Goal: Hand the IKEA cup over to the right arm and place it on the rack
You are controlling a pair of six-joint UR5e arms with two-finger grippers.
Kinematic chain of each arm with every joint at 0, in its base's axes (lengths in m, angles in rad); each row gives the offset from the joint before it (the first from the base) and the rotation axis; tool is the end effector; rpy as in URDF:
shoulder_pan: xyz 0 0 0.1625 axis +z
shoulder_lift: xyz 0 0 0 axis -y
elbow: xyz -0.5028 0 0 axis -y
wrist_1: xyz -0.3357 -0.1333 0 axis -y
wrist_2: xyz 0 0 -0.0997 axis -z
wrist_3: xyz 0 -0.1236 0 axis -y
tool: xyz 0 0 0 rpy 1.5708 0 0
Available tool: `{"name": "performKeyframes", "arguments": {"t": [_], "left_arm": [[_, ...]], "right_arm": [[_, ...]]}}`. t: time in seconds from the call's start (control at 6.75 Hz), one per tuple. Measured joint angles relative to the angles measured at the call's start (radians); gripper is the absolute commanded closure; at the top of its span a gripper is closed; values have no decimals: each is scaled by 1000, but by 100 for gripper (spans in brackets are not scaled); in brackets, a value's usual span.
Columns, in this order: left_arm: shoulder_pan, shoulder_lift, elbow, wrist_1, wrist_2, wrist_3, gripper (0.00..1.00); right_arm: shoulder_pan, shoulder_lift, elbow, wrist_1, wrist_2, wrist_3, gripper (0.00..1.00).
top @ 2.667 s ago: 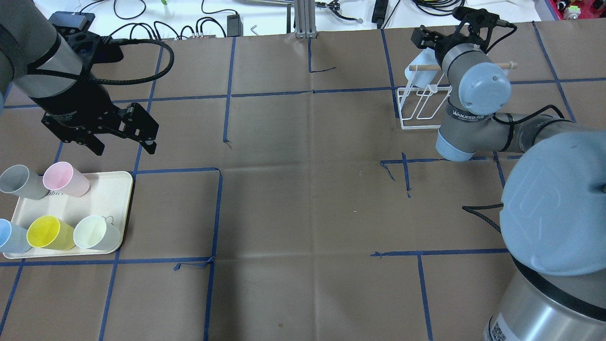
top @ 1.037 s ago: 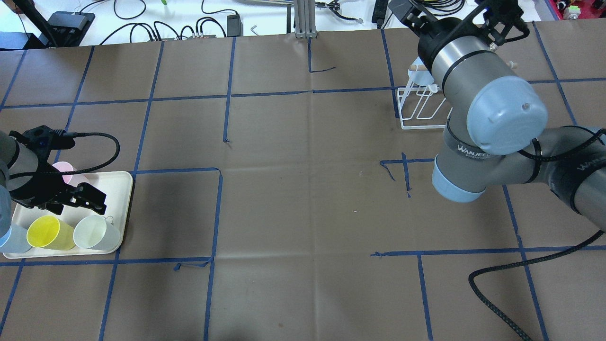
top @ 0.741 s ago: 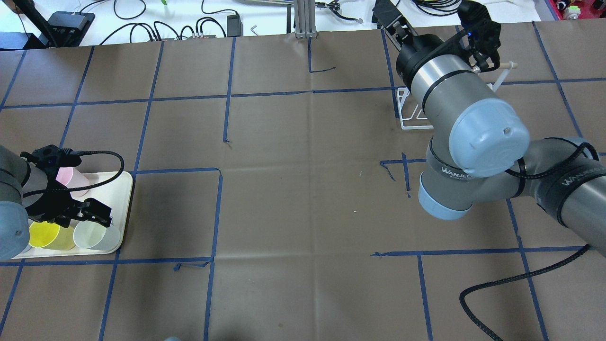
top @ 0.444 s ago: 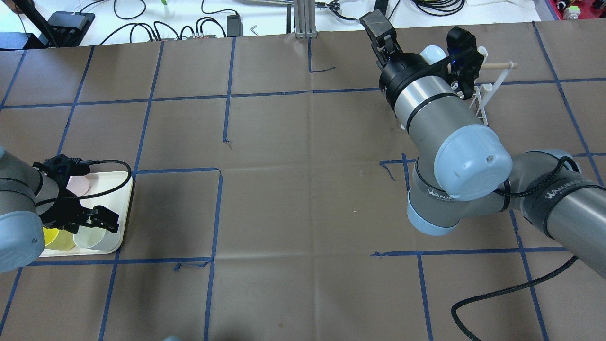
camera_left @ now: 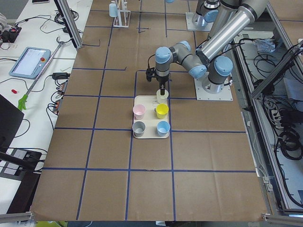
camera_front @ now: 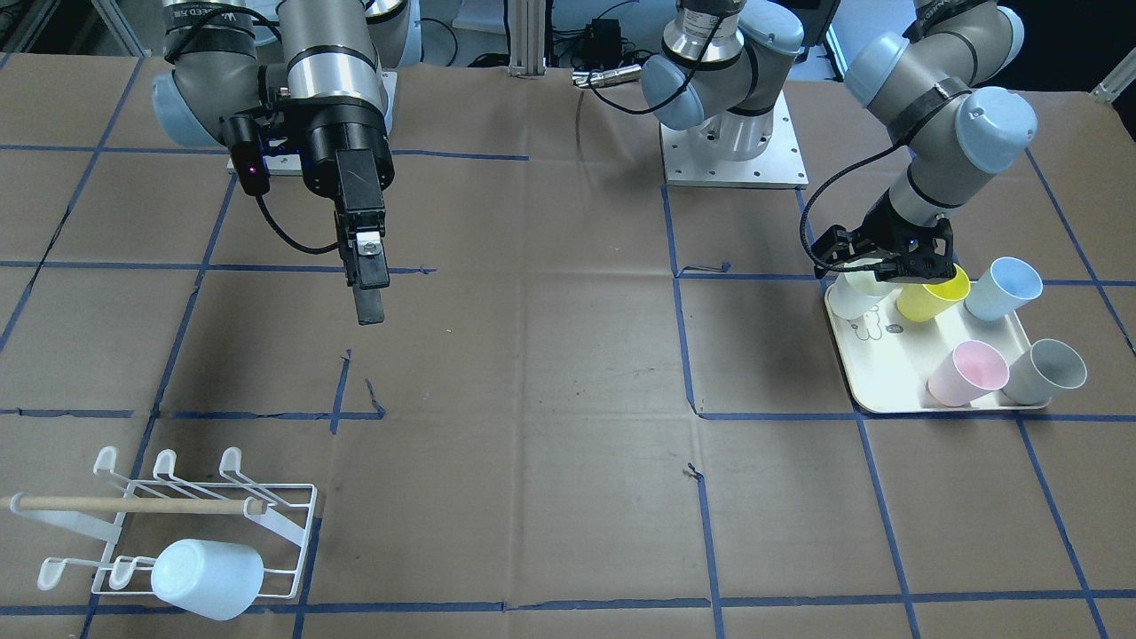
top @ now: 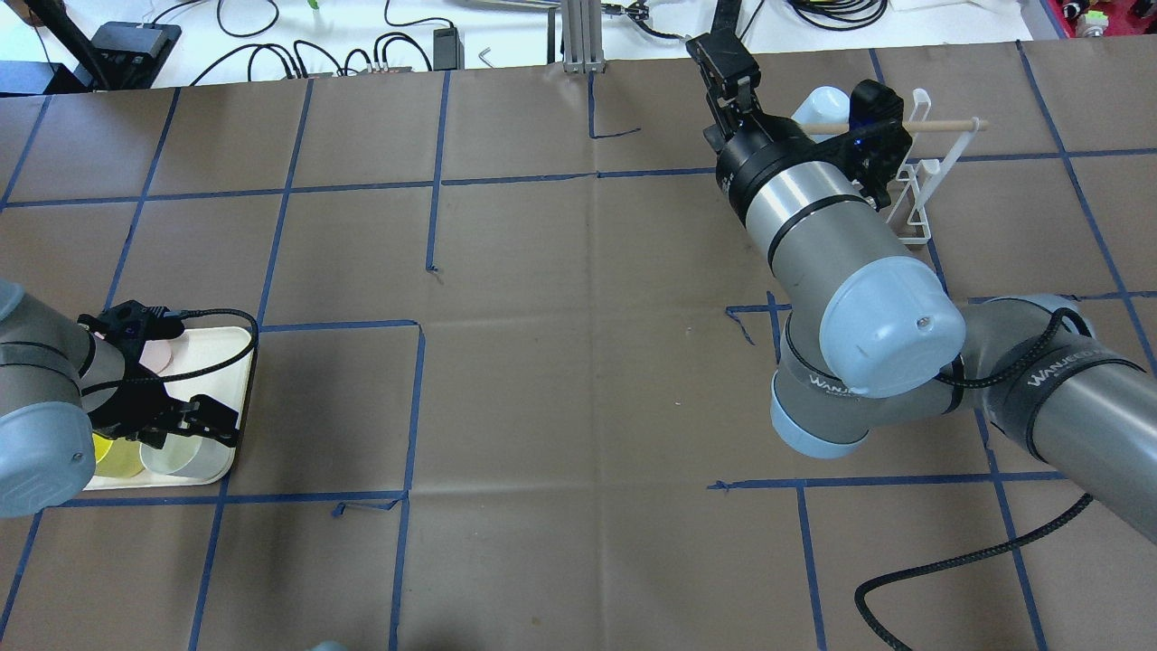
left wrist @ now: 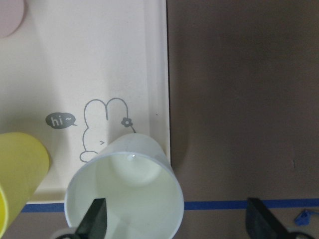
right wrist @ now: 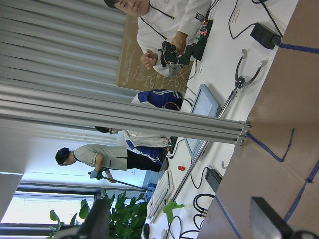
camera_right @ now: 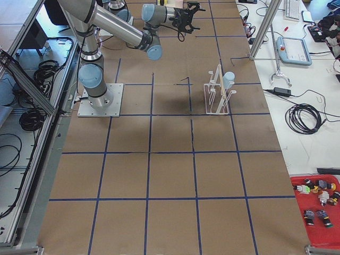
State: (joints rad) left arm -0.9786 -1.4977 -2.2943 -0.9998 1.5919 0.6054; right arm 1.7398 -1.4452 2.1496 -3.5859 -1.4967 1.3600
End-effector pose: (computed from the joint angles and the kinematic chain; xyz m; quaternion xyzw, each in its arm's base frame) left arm 0.0702 -0.3385 0.3296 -0.0070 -0.9991 -0.0387 0.0137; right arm 0.2184 -0.4330 0.5086 0.4257 0.6686 -0.4192 0.4427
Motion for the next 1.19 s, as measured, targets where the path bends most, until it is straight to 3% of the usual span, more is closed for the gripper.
{"name": "performKeyframes", "arguments": {"t": [0.3, 0.44, 0.74, 1.19], "left_arm": [[0, -3, 1, 1, 12, 3, 75], [0, -4, 3, 1, 29, 3, 88], [0, -7, 3, 0, 43, 3, 100], [0, -27, 21, 0, 41, 1, 100]], "right_arm": [[1, 1, 1, 1, -3, -3, 0], [1, 1, 1, 2, -3, -4, 0], [1, 3, -2, 1, -4, -4, 0], [0, 2, -4, 1, -4, -4, 0]]}}
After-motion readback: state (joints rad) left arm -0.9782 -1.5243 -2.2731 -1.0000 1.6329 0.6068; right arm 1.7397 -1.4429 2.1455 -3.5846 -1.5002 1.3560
